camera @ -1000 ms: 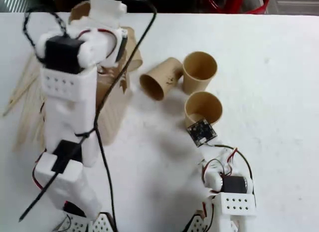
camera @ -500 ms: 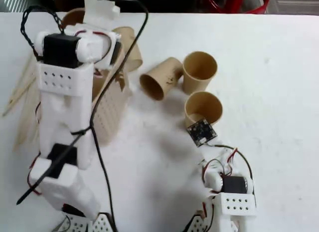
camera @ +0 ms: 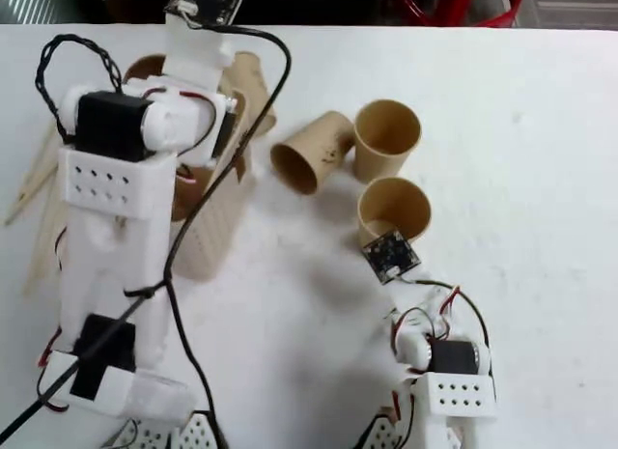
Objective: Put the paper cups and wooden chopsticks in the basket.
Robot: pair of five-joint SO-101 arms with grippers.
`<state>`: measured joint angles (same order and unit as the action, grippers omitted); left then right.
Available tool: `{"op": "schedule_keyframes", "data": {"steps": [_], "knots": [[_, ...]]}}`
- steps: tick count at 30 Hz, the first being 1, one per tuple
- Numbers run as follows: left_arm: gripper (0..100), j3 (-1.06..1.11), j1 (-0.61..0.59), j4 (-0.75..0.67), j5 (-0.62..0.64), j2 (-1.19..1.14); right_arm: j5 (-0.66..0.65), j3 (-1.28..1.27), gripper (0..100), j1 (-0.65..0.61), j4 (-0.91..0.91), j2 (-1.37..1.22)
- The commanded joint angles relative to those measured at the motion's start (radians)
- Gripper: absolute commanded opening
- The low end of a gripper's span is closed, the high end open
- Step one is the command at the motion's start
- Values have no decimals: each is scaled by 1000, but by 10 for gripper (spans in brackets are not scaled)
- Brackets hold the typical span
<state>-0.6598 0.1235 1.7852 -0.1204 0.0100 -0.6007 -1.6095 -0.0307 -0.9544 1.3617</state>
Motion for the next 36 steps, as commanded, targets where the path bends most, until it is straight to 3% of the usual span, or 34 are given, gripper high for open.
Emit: {"op": "schedule_keyframes", "data": {"steps": [1,9,16,21,31,36], "knots": [[23,6,5,5,8,45,5,6,19,-5,16,8],[36,100,4,2,-28,39,5,6,19,-5,16,8],[200,14,4,-28,-60,44,5,6,19,-5,16,8],[192,-92,4,-44,-61,36,5,6,19,-5,16,8],[192,-63,1,-146,-60,44,5,6,19,-4,15,8],[192,-164,-99,-40,-51,45,5,6,19,-1,15,8]]}}
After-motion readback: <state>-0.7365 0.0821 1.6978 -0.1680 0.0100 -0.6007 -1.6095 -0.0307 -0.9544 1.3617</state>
